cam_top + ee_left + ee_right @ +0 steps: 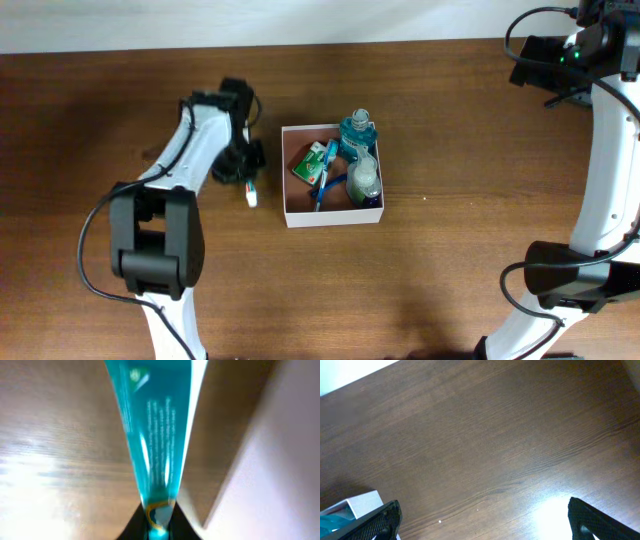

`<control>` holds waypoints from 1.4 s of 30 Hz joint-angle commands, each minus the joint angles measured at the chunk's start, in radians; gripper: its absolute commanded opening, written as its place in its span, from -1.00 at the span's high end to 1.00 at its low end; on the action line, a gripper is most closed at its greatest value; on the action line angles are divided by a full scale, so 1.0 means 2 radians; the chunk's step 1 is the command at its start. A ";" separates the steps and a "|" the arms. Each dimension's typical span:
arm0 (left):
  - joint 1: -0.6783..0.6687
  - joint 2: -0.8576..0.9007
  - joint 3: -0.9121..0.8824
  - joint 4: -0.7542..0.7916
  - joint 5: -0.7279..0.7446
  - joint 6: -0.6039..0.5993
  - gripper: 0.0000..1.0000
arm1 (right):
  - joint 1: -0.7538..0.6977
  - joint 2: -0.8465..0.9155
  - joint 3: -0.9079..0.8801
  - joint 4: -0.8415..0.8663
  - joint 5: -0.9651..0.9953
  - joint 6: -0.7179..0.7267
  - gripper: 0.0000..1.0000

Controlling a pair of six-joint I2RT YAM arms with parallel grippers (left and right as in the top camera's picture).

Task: Pack container
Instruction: 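Carry the toothpaste into the box and release it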

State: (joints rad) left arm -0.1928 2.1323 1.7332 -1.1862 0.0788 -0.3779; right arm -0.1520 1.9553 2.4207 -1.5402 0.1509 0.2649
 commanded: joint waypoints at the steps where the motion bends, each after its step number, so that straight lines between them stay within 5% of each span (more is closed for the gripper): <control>1: 0.002 -0.003 0.129 -0.051 0.047 0.031 0.98 | -0.003 0.000 0.003 0.002 -0.001 0.001 -0.97; 8: -0.028 -0.003 0.263 -0.079 0.060 0.031 0.98 | -0.003 0.000 0.003 0.002 -0.001 0.001 -0.97; 18: -0.135 0.000 0.261 -0.085 0.052 0.171 0.83 | -0.003 0.000 0.003 0.002 -0.001 0.001 -0.97; 33: -0.165 0.000 0.190 -0.131 0.028 0.171 0.82 | -0.003 0.000 0.003 0.002 -0.001 0.001 -0.97; 37: -0.165 0.000 0.183 -0.118 0.028 0.170 0.35 | -0.003 0.000 0.003 0.002 -0.001 0.001 -0.97; 40: -0.165 0.000 0.183 -0.113 0.028 0.166 -0.51 | -0.003 0.000 0.003 0.002 -0.001 0.001 -0.97; 42: -0.164 0.000 0.184 -0.110 0.028 0.147 -0.72 | -0.003 0.000 0.003 0.002 -0.001 0.001 -0.97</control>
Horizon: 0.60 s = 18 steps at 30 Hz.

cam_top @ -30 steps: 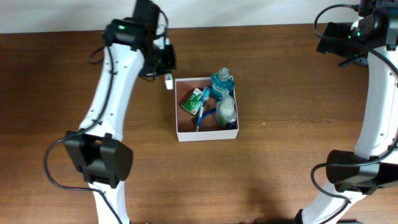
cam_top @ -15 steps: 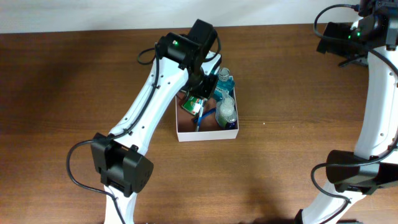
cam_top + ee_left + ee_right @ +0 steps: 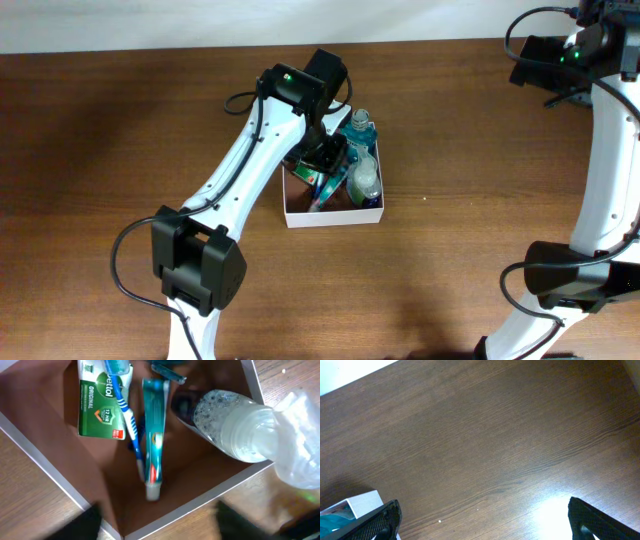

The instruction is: Pack container

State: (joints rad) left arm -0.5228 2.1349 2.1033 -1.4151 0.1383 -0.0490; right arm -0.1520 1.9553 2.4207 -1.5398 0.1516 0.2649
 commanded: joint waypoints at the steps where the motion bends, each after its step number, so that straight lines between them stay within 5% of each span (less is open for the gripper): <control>1: 0.004 -0.002 0.007 0.008 -0.002 -0.031 -0.86 | -0.003 0.000 0.003 0.001 -0.001 0.001 -0.97; 10: 0.132 -0.010 0.187 -0.031 -0.104 -0.097 -0.99 | -0.003 0.000 0.003 0.001 -0.001 0.001 -0.97; 18: 0.298 -0.010 0.208 -0.053 -0.094 -0.110 -0.99 | -0.003 0.000 0.003 0.001 -0.001 0.001 -0.97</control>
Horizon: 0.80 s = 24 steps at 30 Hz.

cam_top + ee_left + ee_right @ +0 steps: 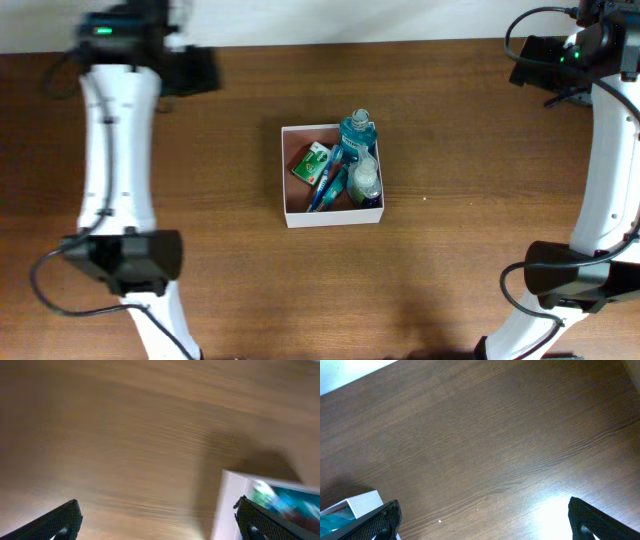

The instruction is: Pack container

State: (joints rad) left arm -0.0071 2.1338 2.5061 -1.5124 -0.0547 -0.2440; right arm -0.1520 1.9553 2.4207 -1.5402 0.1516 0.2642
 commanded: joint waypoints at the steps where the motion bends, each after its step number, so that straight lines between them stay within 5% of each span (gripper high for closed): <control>1: 0.050 -0.009 0.007 -0.004 0.017 -0.013 -0.99 | -0.003 0.000 0.003 0.002 -0.001 0.001 -0.96; 24: 0.093 -0.009 0.007 -0.004 0.042 -0.012 -0.99 | -0.003 0.000 0.003 0.002 -0.001 0.001 -0.97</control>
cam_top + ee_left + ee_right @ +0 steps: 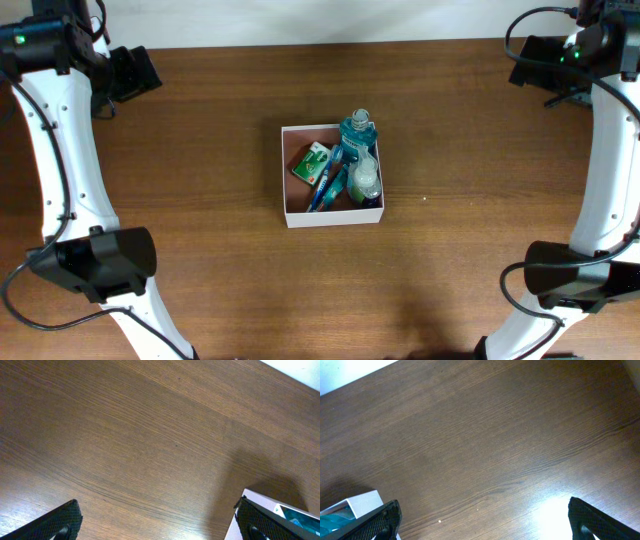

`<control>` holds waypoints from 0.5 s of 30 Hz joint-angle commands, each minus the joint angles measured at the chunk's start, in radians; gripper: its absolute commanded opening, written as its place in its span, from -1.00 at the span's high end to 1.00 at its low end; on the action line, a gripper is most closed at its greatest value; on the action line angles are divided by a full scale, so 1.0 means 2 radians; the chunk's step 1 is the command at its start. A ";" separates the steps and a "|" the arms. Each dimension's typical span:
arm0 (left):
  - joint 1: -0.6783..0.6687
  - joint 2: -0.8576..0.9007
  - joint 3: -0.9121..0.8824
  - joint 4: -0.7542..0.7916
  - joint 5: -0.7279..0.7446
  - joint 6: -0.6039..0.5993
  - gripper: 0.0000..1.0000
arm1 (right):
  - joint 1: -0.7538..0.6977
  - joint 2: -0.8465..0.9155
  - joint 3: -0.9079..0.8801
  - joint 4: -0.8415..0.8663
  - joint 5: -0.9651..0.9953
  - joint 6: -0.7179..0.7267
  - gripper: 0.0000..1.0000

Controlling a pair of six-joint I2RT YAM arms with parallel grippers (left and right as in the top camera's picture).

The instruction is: Pack container

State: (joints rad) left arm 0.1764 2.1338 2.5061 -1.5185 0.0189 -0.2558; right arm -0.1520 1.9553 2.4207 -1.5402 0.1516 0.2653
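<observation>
The white box (284, 176) sits mid-table. It holds a green soap pack (311, 160), a blue mouthwash bottle (358, 132), a clear bottle (366, 181), a blue toothbrush (322, 186) and a teal toothpaste tube (336, 180). My left gripper (135, 72) hangs at the far left back, well away from the box. It is open and empty in the left wrist view (159, 522), where a box corner (260, 505) shows. My right gripper (530, 62) is at the far right back, also open and empty (482, 520).
Brown wooden table (470, 230) all around the box. A white wall strip runs along the table's far edge (300, 20). Both arm bases stand at the near edge, left and right.
My left gripper has moved a little further left along the table's back edge, still open and empty. The box, its contents and the right arm have not moved.
My left gripper was down at the teal toothpaste tube on the table left of the box, the tube between its fingers. Then it was open over the box with the tube lying inside. Then it was up at the back left, and now further left.
</observation>
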 commanded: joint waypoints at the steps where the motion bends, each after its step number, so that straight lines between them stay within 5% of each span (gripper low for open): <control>1: 0.002 -0.009 0.007 -0.001 0.005 -0.006 -0.99 | -0.003 0.000 0.003 0.002 -0.001 0.000 -0.97; 11: 0.002 -0.009 0.007 -0.001 0.005 -0.006 -0.99 | -0.006 -0.003 0.003 0.011 0.009 0.000 -0.98; 13: 0.002 -0.009 0.007 -0.001 0.005 -0.006 -0.99 | 0.004 -0.029 0.003 0.049 0.009 -0.002 -0.97; 15: 0.002 -0.009 0.007 -0.001 0.005 -0.006 -0.99 | 0.026 -0.087 0.003 0.138 0.009 -0.088 -0.97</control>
State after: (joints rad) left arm 0.1764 2.1338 2.5061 -1.5188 0.0193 -0.2558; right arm -0.1394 1.9236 2.4126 -1.3605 0.1566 0.2276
